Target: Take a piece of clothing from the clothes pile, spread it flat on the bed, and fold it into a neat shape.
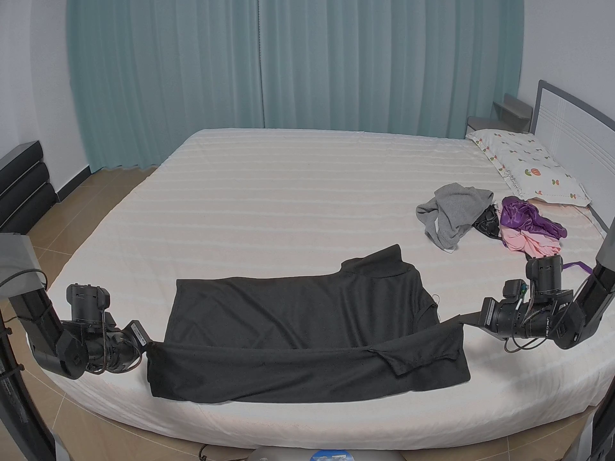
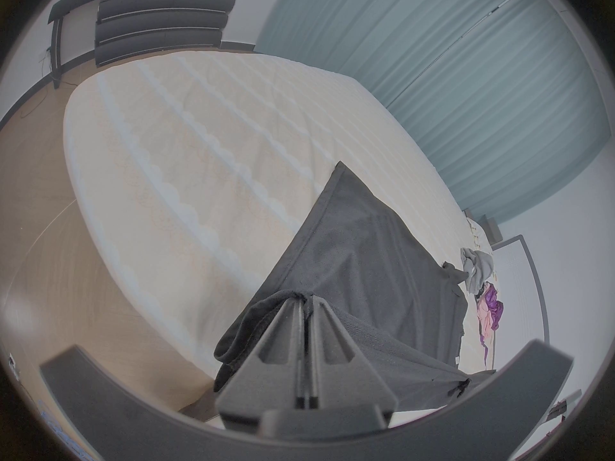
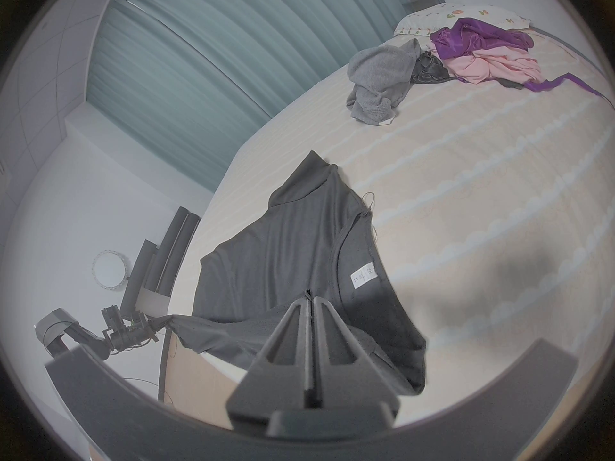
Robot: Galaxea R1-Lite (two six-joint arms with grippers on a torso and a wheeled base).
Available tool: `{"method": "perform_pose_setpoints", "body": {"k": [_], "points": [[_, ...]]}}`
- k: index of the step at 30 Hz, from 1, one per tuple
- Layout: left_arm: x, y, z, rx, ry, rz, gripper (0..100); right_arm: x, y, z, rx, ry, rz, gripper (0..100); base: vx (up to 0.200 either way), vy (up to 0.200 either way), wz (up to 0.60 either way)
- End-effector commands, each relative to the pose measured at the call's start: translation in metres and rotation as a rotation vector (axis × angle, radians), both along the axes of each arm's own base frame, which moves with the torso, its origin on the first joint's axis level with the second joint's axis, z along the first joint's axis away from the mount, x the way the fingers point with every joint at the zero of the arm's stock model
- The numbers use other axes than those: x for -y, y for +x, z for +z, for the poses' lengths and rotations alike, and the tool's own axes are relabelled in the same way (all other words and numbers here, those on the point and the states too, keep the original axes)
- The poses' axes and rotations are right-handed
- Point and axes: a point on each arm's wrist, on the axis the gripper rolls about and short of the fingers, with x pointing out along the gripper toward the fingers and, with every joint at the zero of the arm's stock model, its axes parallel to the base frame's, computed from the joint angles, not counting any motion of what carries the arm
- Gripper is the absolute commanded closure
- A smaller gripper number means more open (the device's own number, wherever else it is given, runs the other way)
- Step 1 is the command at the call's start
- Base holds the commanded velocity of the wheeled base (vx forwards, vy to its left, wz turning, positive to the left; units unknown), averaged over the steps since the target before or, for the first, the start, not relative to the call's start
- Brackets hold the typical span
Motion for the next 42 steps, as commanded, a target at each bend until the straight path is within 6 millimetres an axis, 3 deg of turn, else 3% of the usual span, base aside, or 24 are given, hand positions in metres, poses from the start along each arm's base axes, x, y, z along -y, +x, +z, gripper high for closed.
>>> {"method": "perform_pose_setpoints", "body": {"k": [1,9,14,33,42], "points": [[0.001,0.008,-0.013,-0.034,-0.002,-0.005,100,-0.001,0.013,-0.017,-0.037,-0.009,-0.003,100,0.000,0.000,0.00],[-0.001,0.028,-0.026,-0.029,0.002,-0.004,100,-0.003,0.035,-0.024,-0.064,-0.010,-0.002,100,0.000,0.000,0.00],[-0.002,0.037,-0.020,0.007,0.016,0.005,100,-0.003,0.040,-0.032,-0.079,-0.015,-0.007,100,0.000,0.000,0.00],[0.016,0.012,0.044,0.071,0.050,-0.032,100,0.001,0.041,-0.031,-0.075,-0.014,-0.023,100,0.000,0.000,0.00],[0.018,0.007,0.045,0.033,0.048,-0.040,100,0.001,0.040,-0.031,-0.075,-0.013,-0.021,100,0.000,0.000,0.00]]}}
